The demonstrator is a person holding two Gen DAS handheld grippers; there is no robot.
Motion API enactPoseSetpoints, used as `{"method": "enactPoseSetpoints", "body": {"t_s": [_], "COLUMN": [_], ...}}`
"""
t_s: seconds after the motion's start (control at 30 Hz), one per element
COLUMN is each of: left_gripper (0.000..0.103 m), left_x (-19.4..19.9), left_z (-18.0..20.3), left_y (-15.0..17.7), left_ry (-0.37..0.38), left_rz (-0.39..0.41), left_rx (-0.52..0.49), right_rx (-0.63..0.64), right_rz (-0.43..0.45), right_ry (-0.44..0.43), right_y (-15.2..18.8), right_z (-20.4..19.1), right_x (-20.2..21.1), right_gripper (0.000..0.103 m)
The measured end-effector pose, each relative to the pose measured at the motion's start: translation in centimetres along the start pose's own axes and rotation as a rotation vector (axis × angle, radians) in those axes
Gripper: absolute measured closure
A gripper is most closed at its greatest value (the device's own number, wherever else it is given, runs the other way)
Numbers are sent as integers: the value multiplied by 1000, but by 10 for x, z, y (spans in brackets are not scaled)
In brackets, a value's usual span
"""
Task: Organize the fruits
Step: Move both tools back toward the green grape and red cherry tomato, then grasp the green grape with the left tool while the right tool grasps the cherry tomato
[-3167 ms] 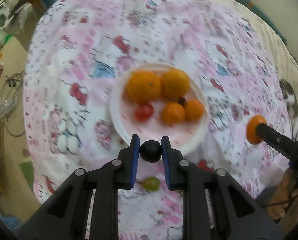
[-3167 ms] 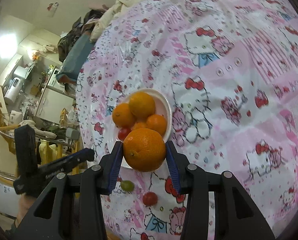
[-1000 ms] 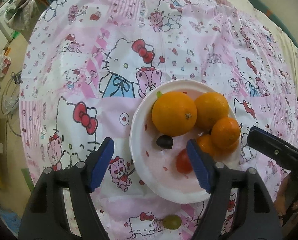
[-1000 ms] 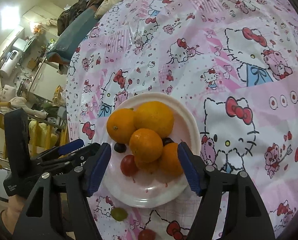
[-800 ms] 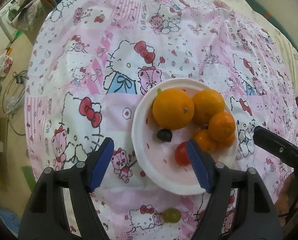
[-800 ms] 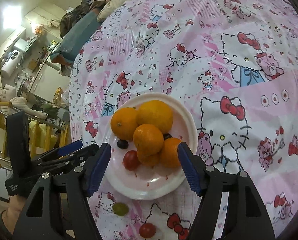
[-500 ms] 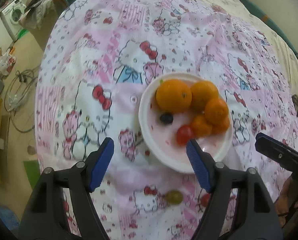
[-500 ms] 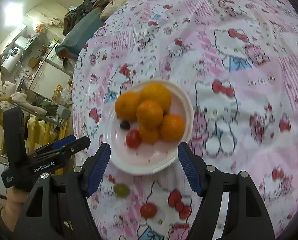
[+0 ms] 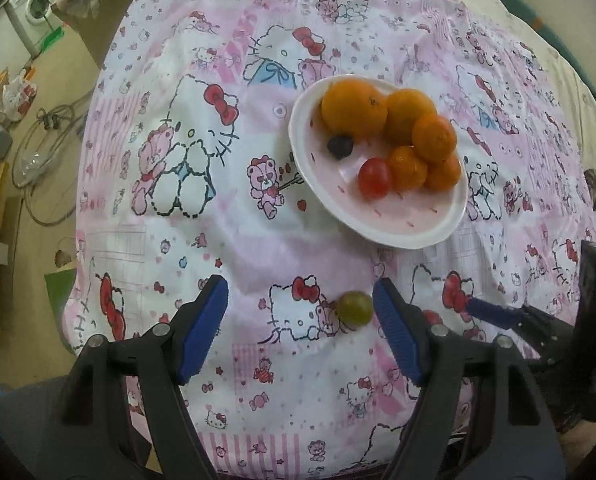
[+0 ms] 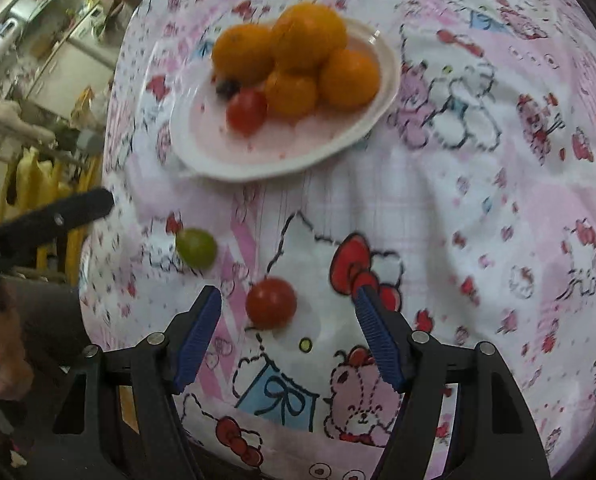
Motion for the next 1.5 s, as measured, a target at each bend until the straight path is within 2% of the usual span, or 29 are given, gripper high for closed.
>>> {"method": "enactPoseSetpoints", "body": {"t_s": [0.33, 0.43, 0.53, 0.63, 0.83, 1.07, 1.27, 1.5], "left_gripper": [31, 31, 31, 31, 31, 31, 31, 34], "left_x": [4, 3, 1, 0, -4, -11, -30, -53], "left_z": [-5, -6, -6, -7, -3, 9, 19, 29], "left_y": [-3, -4, -5, -5, -4, -3, 3, 9], "left_ry": [19, 18, 15, 15, 10, 7, 49, 43], "left_rz": [26, 25, 24, 25, 20, 6, -58, -100], "left_rx": [30, 38, 42, 55, 54, 40, 67, 97], "right_rx": [88, 113, 127, 115, 30, -56, -125, -206], "right_rz": [-20, -20, -8, 28, 71, 159, 230, 242], "right_ry": [53, 73, 40, 42, 18, -9, -20, -50], "right_y": [6, 6, 5, 2, -2, -4, -4, -4], "right_z": [-17, -20, -22, -23, -2, 22, 45, 65], "right_x": [-22, -24, -20, -12, 3, 31, 56, 64], "right_gripper": [50, 72, 73, 72, 73, 72, 73, 72]}}
Point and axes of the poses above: each gripper's, at about its wrist camera, not at the fingertips, and x roughly against the way its jaws point, z to its right, y to its underside, the point moved 2 cm from there along -x, roughly the way its jaws point, and after that the axes turned 2 degrees about -x, right-handed, at the moved point
